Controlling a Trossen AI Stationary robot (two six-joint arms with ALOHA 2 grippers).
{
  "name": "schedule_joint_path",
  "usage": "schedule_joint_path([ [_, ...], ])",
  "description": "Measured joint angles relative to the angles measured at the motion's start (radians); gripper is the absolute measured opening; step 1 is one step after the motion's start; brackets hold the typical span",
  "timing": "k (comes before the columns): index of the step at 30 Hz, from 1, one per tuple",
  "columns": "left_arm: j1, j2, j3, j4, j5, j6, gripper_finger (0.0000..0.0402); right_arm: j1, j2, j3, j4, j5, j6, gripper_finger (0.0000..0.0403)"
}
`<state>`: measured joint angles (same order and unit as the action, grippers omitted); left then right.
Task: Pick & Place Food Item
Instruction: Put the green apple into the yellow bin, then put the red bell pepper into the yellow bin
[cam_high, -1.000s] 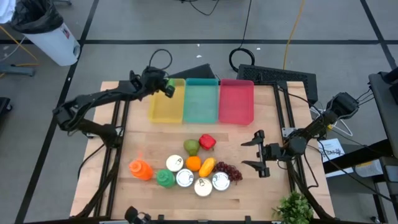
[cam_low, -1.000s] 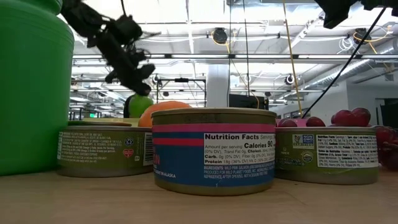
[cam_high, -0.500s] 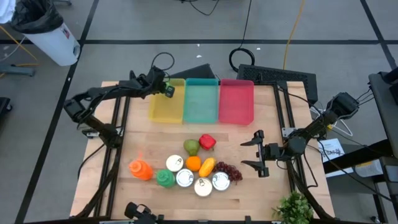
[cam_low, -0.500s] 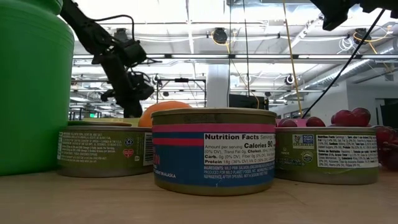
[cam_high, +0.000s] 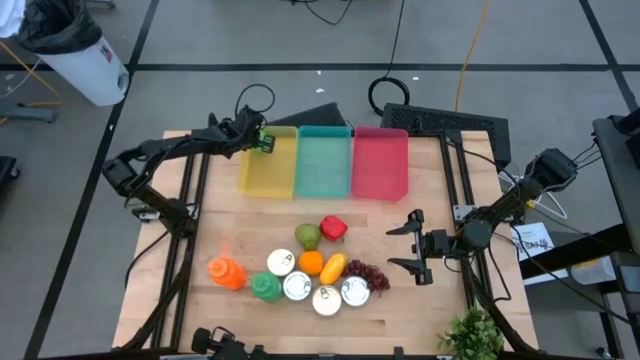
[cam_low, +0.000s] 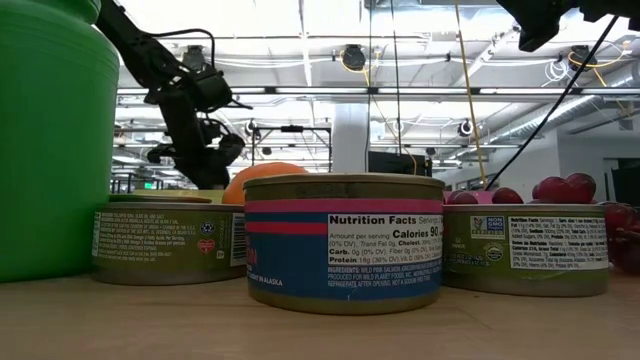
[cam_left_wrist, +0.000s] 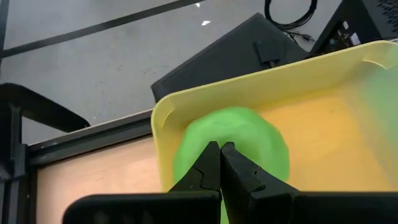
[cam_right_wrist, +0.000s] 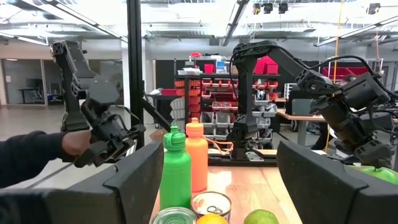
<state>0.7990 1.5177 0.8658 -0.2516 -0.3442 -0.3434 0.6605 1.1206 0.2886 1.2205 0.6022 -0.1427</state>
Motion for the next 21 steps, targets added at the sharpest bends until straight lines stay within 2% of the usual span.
schedule_joint_path([
  [4, -0.003, 0.0, 0.0, -0.009, 0.0, -0.014, 0.0002, 0.0, 0.0, 0.0, 0.0, 0.0, 0.0, 0.0293],
  [7, -0.003, 0.0, 0.001, -0.01, 0.0, -0.032, 0.002, 0.0, 0.0, 0.0, 0.0, 0.0, 0.0, 0.0293],
  [16, -0.003, -0.001, 0.002, -0.008, -0.029, -0.047, 0.0153, 0.0, 0.0, -0.001, -0.008, 0.0, 0.0, 0.0293],
  [21, -0.011, -0.054, 0.002, -0.009, 0.061, 0.02, 0.0209, 0.0, 0.0, -0.001, -0.072, 0.0, 0.035, 0.0293],
])
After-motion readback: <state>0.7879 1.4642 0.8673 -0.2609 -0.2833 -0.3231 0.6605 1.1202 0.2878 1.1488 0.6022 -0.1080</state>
